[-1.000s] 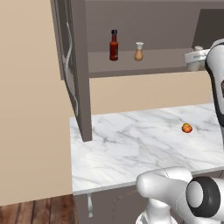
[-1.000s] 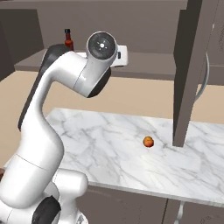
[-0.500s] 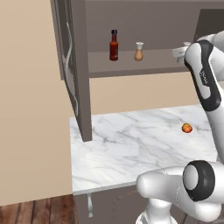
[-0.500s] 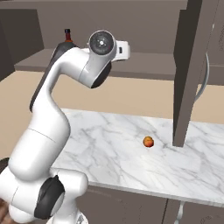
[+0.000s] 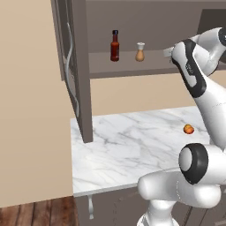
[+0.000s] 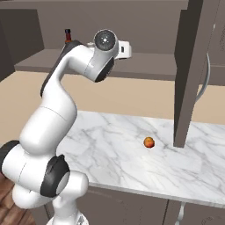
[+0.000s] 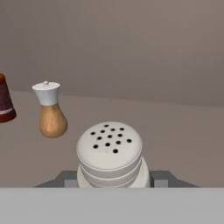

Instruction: There are various items on the counter. Only move the condiments/shakers into the cabinet.

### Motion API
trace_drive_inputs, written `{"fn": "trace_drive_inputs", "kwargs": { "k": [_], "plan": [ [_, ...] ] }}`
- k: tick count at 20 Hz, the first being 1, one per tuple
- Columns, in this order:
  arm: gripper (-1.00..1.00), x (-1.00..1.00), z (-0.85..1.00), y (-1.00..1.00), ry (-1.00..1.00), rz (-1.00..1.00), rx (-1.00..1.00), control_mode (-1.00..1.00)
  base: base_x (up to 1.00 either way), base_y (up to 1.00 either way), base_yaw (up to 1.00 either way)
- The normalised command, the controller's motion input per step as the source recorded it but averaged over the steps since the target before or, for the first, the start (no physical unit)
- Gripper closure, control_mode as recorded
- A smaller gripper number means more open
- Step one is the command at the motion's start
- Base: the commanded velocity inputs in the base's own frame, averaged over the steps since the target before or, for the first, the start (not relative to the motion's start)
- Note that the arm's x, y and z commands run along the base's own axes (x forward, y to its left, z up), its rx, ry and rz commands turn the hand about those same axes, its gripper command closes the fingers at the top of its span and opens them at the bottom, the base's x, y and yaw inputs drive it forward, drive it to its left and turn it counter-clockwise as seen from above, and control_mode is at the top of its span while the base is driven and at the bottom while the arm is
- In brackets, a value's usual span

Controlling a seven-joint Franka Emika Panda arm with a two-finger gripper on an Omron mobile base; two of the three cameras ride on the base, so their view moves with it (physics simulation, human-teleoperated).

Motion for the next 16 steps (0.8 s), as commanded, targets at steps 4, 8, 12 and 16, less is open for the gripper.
{"fn": "trace_drive_inputs", "kwargs": {
  "k": [4,8,12,16],
  "plan": [
    [1.00,0.32,-0.18,0.00,0.08,0.00,0.00,-1.00,0.00,0.00,0.00],
    [1.00,0.07,-0.41,0.00,0.01,0.00,0.00,-1.00,0.00,0.00,0.00],
    [1.00,0.00,-0.36,0.00,0.00,0.00,0.01,-1.00,0.00,0.00,0.00],
    [1.00,0.17,-0.03,0.00,0.00,0.00,0.03,-1.00,0.00,0.00,0.00]
  ]
}}
